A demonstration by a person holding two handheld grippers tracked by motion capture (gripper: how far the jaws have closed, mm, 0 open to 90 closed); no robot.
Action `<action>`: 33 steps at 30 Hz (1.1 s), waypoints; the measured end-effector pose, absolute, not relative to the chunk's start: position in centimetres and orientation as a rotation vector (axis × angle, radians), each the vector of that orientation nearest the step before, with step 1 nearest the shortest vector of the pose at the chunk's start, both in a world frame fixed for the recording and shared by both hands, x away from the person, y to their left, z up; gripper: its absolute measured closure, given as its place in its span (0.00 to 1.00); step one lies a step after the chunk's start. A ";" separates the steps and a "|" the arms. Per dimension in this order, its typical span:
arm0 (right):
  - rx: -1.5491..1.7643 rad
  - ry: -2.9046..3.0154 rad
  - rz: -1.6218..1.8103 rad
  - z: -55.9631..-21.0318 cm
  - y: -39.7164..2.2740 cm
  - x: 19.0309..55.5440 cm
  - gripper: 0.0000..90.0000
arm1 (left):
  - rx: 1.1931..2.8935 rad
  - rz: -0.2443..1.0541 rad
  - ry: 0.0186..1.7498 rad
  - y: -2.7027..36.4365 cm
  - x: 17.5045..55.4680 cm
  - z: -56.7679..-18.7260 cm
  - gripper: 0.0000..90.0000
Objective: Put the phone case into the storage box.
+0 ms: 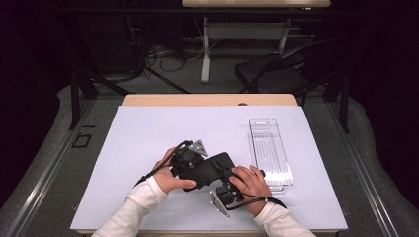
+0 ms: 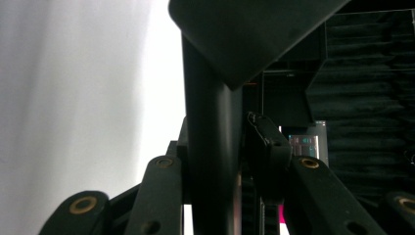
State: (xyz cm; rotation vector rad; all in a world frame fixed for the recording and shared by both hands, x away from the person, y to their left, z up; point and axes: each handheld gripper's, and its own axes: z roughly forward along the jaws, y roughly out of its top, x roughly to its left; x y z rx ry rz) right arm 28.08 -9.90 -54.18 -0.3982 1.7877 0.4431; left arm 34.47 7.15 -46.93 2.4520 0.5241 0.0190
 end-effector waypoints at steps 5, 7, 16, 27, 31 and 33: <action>-0.394 1.781 0.442 -54.3 -10.0 28.1 0.82 | 2.450 0.015 0.524 7.1 34.4 -46.9 0.16; -0.397 1.771 0.442 -54.4 -10.0 28.1 0.83 | 2.446 0.012 0.528 7.2 34.5 -46.9 0.16; -0.409 1.748 0.432 -54.4 -10.0 28.1 0.89 | 2.425 -0.023 0.546 7.3 34.7 -46.9 0.16; -0.420 1.719 0.425 -54.5 -10.1 28.1 0.93 | 2.409 -0.048 0.573 7.4 34.8 -46.9 0.16; -0.423 1.699 0.423 -54.5 -10.1 28.1 0.94 | 2.386 -0.081 0.575 7.5 35.0 -47.0 0.16; -0.422 1.686 0.421 -54.5 -10.2 28.0 0.95 | 2.378 -0.107 0.578 7.6 35.1 -47.0 0.16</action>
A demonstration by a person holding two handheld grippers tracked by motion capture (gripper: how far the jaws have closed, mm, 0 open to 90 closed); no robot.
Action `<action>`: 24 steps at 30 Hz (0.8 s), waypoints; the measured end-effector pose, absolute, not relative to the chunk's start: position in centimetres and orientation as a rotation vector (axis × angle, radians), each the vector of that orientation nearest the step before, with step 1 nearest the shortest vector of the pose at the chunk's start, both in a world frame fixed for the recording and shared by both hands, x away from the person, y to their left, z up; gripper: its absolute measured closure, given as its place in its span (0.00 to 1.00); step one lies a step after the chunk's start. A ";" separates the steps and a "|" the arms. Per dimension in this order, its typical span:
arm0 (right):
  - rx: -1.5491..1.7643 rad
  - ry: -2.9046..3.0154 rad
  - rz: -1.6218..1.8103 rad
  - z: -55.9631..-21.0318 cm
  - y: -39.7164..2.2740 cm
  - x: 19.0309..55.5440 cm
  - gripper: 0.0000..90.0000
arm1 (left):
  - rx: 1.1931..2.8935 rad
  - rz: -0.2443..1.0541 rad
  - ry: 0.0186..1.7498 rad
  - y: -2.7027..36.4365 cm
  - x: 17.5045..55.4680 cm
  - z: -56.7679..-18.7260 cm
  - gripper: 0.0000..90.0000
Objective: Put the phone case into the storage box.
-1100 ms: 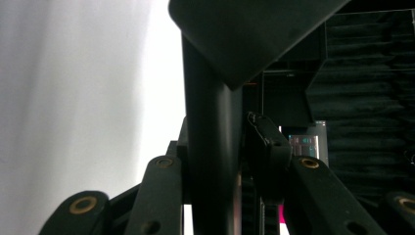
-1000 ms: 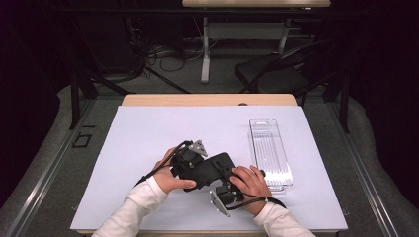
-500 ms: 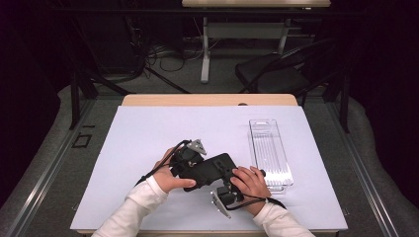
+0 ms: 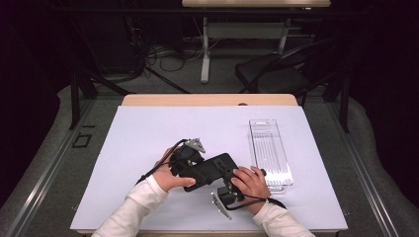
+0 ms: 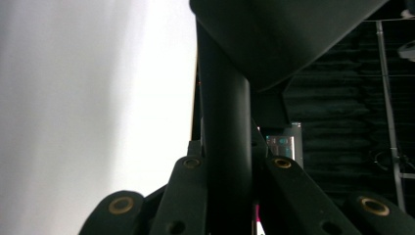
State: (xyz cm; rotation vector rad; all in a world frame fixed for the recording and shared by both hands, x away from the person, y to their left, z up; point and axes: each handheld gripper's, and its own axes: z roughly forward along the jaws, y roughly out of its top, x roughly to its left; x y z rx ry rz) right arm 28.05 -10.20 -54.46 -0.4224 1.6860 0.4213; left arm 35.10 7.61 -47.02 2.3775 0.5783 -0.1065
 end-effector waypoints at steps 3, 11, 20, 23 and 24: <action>-0.418 1.678 0.432 -54.6 -10.2 28.0 0.96 | 2.378 -0.105 0.574 7.6 35.1 -47.0 0.16; -0.425 1.681 0.421 -54.6 -10.3 28.0 0.96 | 2.380 -0.094 0.585 7.6 35.1 -47.1 0.15; -0.428 1.675 0.415 -54.5 -10.3 28.0 0.96 | 2.356 -0.106 0.586 7.6 35.0 -47.0 0.15; -0.427 1.676 0.417 -54.5 -10.4 28.0 0.97 | 2.355 -0.105 0.580 7.6 35.1 -47.0 0.15; -0.427 1.676 0.415 -54.5 -10.4 28.0 0.97 | 2.353 -0.100 0.578 7.6 35.0 -47.0 0.14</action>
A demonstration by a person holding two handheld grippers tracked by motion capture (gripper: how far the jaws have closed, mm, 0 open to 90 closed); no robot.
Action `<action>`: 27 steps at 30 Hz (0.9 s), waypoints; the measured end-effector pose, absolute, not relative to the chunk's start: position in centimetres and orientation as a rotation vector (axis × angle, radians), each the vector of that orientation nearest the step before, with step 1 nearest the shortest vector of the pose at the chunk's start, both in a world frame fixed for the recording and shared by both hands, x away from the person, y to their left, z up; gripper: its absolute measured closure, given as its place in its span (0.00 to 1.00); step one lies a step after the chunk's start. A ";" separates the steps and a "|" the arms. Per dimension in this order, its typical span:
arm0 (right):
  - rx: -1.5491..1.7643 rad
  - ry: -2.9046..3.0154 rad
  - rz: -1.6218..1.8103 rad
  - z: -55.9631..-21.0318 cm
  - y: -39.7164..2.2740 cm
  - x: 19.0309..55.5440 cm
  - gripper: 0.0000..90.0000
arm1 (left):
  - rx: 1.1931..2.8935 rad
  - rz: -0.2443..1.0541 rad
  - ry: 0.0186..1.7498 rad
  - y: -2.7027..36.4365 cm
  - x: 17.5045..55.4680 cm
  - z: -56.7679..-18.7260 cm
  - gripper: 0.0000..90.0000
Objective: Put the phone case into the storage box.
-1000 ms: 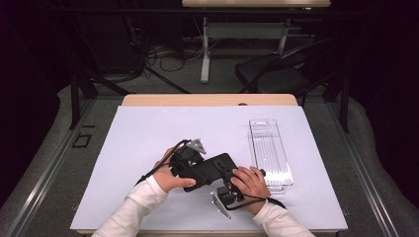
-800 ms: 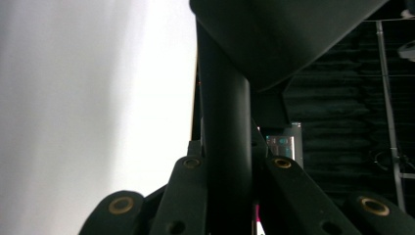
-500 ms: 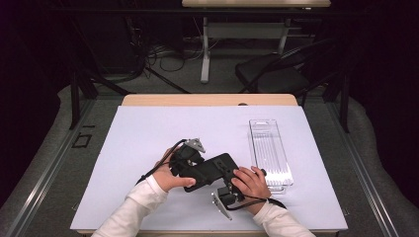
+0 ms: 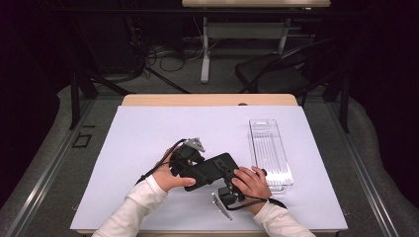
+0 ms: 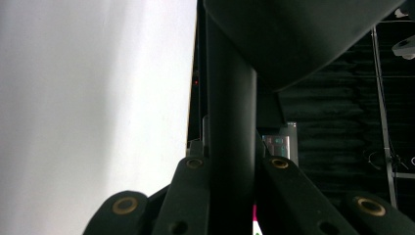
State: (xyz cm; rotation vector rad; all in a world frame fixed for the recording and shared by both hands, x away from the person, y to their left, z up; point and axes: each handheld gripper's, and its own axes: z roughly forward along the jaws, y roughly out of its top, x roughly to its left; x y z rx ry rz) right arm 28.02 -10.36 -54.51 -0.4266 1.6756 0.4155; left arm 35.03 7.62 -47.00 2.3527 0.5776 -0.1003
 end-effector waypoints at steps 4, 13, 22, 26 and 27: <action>-0.434 1.673 0.414 -54.5 -10.4 28.0 0.97 | 2.331 -0.097 0.581 7.7 35.0 -46.8 0.13; -0.423 1.689 0.412 -54.7 -10.5 28.0 0.97 | 2.287 -0.071 0.589 8.5 35.0 -46.1 0.12; -0.390 1.687 0.417 -54.4 -11.2 28.2 0.96 | 2.230 -0.028 0.623 10.3 35.5 -45.1 0.12; -0.373 1.688 0.417 -54.4 -11.4 28.2 0.97 | 2.220 -0.002 0.633 10.8 35.5 -44.8 0.12; -0.372 1.690 0.418 -54.4 -11.4 28.2 0.96 | 2.218 0.002 0.635 11.0 35.6 -44.7 0.12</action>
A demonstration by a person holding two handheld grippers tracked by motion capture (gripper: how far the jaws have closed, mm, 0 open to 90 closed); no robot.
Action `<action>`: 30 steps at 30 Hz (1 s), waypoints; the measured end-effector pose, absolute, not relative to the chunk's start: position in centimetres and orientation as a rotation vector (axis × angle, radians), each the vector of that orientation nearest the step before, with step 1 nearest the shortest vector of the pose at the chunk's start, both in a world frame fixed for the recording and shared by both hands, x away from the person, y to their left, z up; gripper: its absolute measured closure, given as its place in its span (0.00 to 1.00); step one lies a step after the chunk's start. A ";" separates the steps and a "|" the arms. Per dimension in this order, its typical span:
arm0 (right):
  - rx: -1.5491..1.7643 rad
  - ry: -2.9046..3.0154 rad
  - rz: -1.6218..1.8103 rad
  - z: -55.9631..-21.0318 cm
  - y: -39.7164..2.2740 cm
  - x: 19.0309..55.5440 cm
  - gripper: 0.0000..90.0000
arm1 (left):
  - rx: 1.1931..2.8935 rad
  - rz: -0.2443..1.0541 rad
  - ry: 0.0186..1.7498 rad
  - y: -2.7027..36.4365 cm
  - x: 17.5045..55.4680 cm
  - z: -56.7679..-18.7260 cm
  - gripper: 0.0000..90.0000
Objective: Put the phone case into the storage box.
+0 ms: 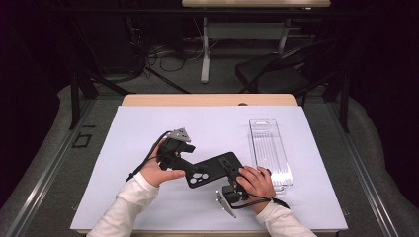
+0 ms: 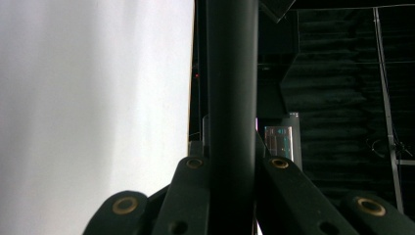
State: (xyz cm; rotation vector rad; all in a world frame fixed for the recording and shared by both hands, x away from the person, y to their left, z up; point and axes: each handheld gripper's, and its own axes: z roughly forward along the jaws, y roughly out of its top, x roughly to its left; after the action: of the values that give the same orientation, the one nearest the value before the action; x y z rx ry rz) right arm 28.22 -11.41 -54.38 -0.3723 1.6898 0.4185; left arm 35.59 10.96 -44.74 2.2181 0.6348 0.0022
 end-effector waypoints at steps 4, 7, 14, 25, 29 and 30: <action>-0.362 1.690 0.430 -54.4 -11.4 28.2 0.96 | 2.209 0.018 0.645 11.6 35.8 -44.4 0.12; -0.365 1.687 0.434 -54.3 -11.5 28.2 0.96 | 2.201 0.034 0.653 11.9 35.8 -44.3 0.13; -0.361 1.693 0.449 -54.2 -11.5 28.0 0.97 | 2.209 0.068 0.682 12.6 36.2 -44.4 0.14; -0.333 1.718 0.505 -54.1 -11.6 28.0 0.97 | 2.209 0.108 0.715 13.3 36.5 -44.5 0.14; -0.333 1.734 0.524 -54.0 -11.6 28.0 0.97 | 2.196 0.118 0.724 13.7 36.6 -44.4 0.15; -0.332 1.735 0.530 -54.0 -11.6 28.0 0.97 | 2.195 0.123 0.727 13.8 36.6 -44.4 0.15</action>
State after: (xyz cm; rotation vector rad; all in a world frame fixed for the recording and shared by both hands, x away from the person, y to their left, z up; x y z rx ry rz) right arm 27.96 -11.58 -54.03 -0.3324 1.7353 0.5302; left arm 36.63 13.75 -44.36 2.1950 0.7271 0.1225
